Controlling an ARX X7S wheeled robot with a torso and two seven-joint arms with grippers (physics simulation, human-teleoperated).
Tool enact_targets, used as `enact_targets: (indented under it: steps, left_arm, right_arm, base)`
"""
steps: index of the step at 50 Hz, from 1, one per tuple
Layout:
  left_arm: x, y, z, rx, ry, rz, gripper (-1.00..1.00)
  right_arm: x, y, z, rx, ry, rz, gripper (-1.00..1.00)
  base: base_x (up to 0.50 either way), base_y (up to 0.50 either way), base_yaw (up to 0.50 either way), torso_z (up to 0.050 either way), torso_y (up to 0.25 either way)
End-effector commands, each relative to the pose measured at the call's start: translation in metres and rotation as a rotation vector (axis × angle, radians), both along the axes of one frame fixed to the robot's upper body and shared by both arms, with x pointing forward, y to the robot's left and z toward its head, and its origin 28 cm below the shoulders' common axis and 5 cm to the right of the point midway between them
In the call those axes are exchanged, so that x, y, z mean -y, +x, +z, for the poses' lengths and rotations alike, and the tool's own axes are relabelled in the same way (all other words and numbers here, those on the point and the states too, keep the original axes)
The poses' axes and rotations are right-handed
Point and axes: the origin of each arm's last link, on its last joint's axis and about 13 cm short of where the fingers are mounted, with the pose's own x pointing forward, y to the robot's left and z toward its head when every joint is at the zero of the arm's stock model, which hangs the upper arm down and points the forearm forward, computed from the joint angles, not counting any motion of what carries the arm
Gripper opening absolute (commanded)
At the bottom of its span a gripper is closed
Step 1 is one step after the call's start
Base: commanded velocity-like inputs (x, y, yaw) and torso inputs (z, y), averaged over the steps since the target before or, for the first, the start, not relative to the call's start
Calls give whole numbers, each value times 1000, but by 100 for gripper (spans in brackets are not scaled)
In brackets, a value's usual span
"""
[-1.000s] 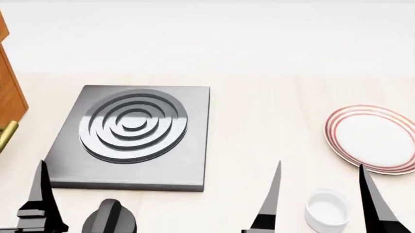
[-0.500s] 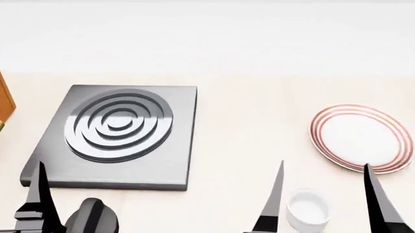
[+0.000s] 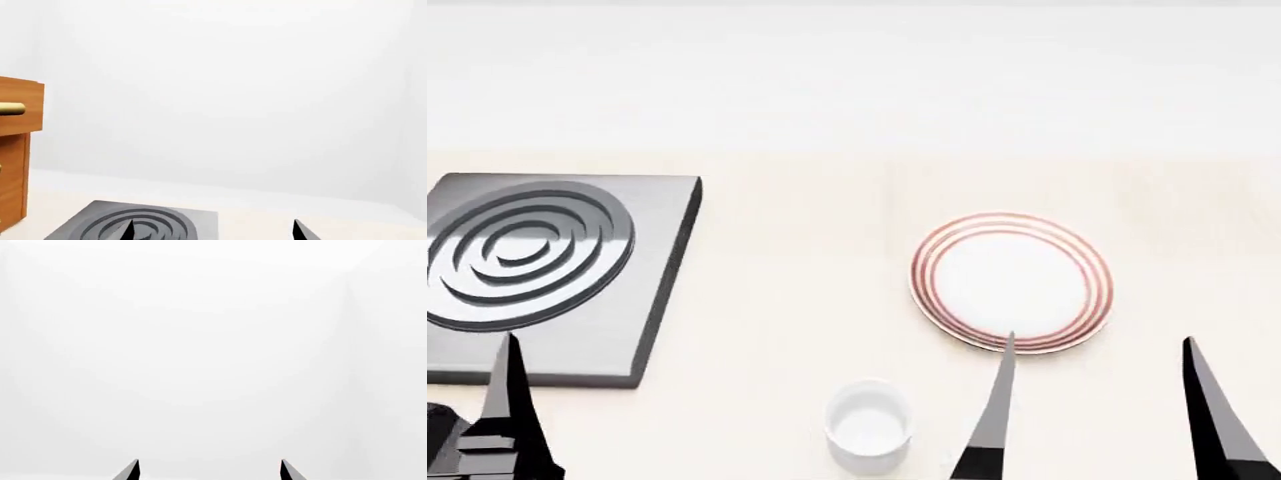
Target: Pick the akita bowl on the cookies box and place it on the plate.
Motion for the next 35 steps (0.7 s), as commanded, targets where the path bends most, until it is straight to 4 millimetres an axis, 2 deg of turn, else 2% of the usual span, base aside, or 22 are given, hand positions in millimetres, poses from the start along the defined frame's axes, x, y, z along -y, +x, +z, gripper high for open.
enact_targets:
  steps: [1, 23, 28, 35]
  left_arm:
    - [0, 0, 1, 1, 0, -1, 100]
    - [1, -1, 1, -5, 5, -14, 100]
    - [0, -1, 0, -5, 4, -9, 100]
    - [-1, 0, 0, -8, 3, -3, 100]
  right_arm:
    - [1, -1, 0, 2, -8, 4, 100]
    - [2, -1, 2, 1, -20, 14, 100]
    - [3, 1, 0, -33, 22, 33, 100]
    - [1, 4, -1, -43, -8, 10, 100]
  base:
    - [-1, -500, 0, 0, 0]
    - [0, -500, 0, 0, 0]
    - [-1, -500, 0, 0, 0]
    - [0, 0, 0, 0, 0]
